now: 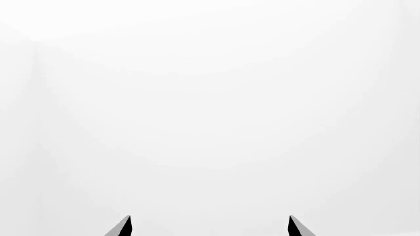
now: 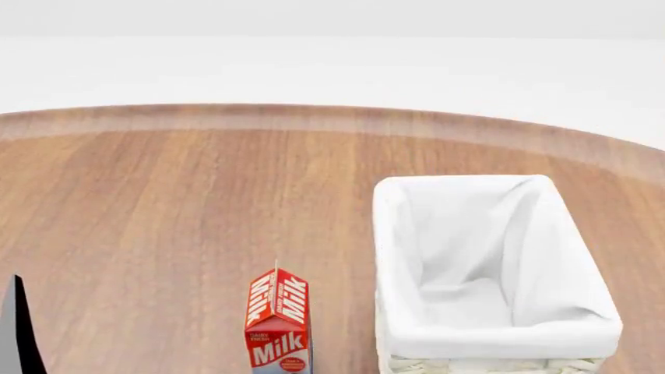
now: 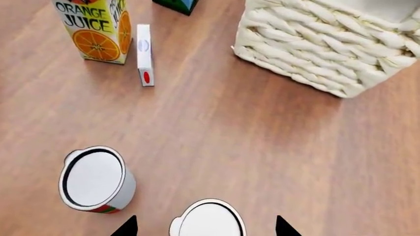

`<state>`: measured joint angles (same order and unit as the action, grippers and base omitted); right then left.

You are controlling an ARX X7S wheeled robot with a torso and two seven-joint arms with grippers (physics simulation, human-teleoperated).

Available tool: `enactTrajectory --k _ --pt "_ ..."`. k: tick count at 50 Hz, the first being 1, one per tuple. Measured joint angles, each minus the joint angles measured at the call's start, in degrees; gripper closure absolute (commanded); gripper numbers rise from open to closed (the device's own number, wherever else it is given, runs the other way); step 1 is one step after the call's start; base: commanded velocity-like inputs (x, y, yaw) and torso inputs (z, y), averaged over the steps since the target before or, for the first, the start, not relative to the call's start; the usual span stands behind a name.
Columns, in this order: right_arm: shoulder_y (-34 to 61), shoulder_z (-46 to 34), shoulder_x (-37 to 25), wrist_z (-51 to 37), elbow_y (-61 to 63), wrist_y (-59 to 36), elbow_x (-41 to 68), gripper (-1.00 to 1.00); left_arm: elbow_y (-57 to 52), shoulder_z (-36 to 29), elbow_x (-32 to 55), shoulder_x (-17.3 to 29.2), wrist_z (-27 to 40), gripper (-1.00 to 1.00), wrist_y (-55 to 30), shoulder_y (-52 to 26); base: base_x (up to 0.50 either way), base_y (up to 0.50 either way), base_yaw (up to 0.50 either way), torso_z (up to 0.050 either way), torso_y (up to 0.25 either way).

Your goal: Pick up the alphabet soup and the tomato sauce, and put them in the basket.

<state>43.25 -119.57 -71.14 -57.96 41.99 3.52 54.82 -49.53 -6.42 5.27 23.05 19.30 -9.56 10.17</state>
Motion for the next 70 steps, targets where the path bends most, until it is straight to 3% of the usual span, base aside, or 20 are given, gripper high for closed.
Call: enactTrajectory --k 70 --pt "-8.7 1.9 7.5 6.3 -17.0 12.0 2.0 -1.0 1.2 -0.3 0.8 1.0 1.0 -1.0 2.1 0.7 0.0 0.0 0.0 0.0 0.0"
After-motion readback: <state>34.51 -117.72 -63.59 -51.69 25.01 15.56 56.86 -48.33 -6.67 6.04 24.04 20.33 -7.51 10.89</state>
